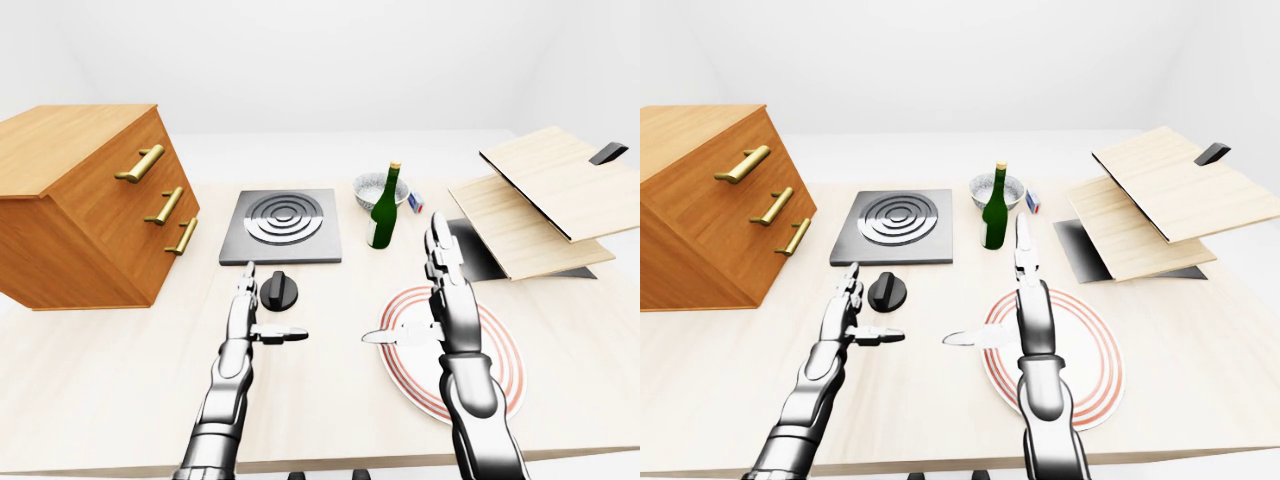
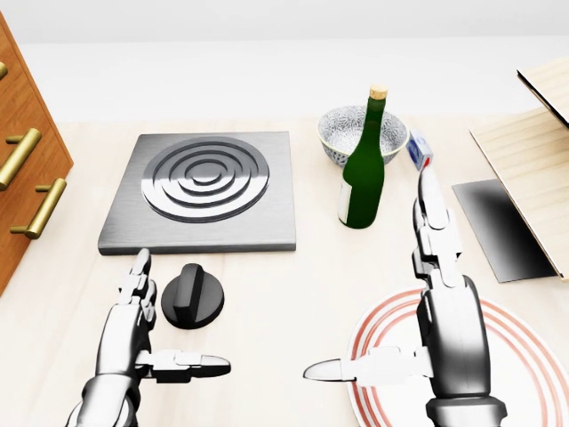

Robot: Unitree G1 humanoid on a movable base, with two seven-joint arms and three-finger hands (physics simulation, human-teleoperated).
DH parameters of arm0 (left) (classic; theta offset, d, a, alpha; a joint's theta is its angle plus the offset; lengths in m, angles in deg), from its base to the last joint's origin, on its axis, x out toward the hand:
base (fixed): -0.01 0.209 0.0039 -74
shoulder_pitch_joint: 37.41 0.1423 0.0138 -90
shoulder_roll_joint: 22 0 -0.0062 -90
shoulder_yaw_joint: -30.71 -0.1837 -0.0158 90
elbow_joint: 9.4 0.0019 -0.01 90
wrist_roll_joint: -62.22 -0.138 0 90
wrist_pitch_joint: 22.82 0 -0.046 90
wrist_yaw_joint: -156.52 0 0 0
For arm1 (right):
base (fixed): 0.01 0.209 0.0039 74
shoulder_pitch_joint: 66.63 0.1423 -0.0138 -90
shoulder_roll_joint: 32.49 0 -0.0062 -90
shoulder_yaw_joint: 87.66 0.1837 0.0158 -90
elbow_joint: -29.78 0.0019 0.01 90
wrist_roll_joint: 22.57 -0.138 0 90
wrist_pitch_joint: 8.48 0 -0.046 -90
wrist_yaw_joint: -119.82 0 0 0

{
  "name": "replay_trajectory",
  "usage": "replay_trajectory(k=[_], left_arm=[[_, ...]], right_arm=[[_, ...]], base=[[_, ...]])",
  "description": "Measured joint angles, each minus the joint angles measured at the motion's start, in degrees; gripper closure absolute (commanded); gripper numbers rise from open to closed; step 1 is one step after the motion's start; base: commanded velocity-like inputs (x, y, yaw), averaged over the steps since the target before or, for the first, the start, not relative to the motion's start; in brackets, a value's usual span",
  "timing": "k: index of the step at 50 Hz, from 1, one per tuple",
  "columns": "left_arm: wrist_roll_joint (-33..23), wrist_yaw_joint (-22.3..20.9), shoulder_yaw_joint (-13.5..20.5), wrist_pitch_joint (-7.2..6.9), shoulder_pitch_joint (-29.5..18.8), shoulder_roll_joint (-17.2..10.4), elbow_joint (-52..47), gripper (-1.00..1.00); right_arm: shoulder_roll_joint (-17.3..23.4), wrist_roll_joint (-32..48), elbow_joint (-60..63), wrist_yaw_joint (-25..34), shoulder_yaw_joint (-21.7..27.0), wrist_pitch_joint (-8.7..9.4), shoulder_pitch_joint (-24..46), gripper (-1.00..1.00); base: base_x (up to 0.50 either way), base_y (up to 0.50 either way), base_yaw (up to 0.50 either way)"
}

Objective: Turn on the stove.

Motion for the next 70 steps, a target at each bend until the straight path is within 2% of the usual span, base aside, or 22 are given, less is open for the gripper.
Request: replay_trajectory(k=[4,8,15,25,28,32,44,70], left_arm=[[-0.2,0.1,1.0,2.16,-3.6,0.0,6.8,-1.00],[0.1,1.2,2.5,3.98,-13.4,-0.6,20.6,-1.00],[0.2,3.0,4.1,3.98,-26.0,-1.2,38.0,-1.00],[-0.2,4.5,5.4,3.98,-34.9,-1.5,49.7,-1.00],[-0.4,4.8,5.8,3.98,-36.4,-1.6,51.7,-1.00],[-0.5,5.1,6.3,3.98,-37.7,-1.7,53.5,-1.00],[-0.8,5.4,6.9,3.98,-39.5,-1.8,56.1,-1.00],[-1.0,5.6,7.1,3.98,-40.0,-1.9,57.2,-1.00]], right_arm=[[0.0,0.5,-0.1,0.0,-0.2,-0.07,0.0,-1.00],[0.0,0.9,-0.2,0.1,-0.4,0.02,0.1,-1.00],[0.1,1.5,-0.4,0.2,-0.7,0.08,0.2,-1.00],[0.1,1.9,-0.6,0.3,-0.9,0.08,0.3,-1.00],[0.0,2.1,-0.6,0.3,-0.9,0.29,0.4,-1.00],[-0.1,2.4,-0.7,0.1,-0.9,1.51,0.8,-1.00],[-0.2,3.0,-1.0,-0.3,-0.8,3.49,1.4,-1.00],[-0.1,3.4,-1.3,-0.5,-1.0,4.07,1.7,-1.00]], base=[[0.00,0.00,0.00],[0.00,0.00,0.00],[0.00,0.00,0.00],[0.00,0.00,0.00],[0.00,0.00,0.00],[0.00,0.00,0.00],[0.00,0.00,0.00],[0.00,0.00,0.00]])
